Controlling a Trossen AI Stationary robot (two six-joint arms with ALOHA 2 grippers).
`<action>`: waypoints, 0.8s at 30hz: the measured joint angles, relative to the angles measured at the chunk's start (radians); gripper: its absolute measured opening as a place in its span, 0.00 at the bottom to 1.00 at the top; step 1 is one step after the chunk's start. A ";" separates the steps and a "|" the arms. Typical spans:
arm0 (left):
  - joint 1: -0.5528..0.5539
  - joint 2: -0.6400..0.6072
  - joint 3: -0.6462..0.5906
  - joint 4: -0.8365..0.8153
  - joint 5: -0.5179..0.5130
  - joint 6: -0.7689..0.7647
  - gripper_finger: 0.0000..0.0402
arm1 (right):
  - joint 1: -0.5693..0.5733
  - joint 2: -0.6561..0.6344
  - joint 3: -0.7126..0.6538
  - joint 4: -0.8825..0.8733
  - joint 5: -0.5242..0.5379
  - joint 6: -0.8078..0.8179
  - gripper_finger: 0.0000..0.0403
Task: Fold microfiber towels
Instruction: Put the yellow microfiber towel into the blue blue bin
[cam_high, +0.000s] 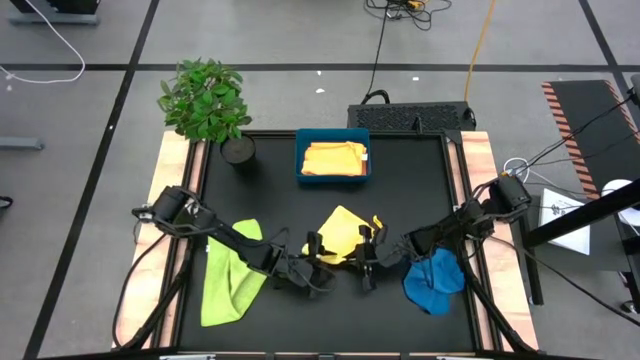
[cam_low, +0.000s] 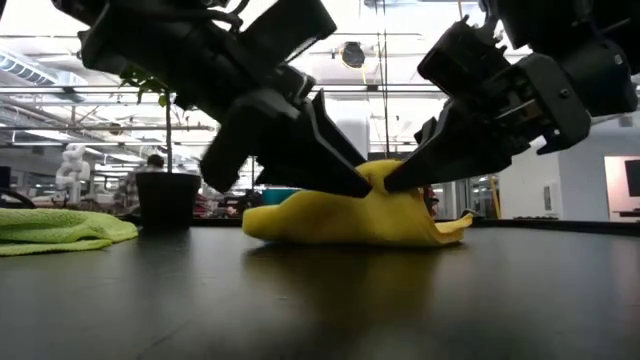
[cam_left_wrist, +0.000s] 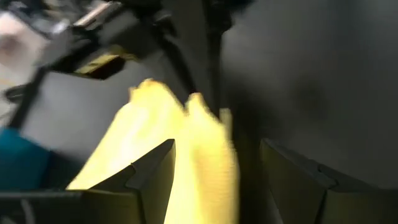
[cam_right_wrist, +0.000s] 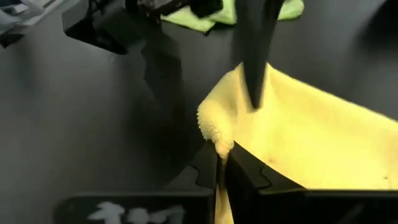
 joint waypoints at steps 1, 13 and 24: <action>0.000 0.003 0.000 0.007 -0.026 0.005 0.59 | -0.003 0.000 0.000 -0.006 -0.004 0.005 0.02; 0.005 0.004 0.000 0.016 -0.039 0.057 0.48 | -0.013 0.000 0.000 0.023 -0.046 0.021 0.02; 0.005 0.004 0.001 0.012 -0.035 0.084 0.20 | -0.021 0.000 0.000 0.026 -0.048 0.050 0.02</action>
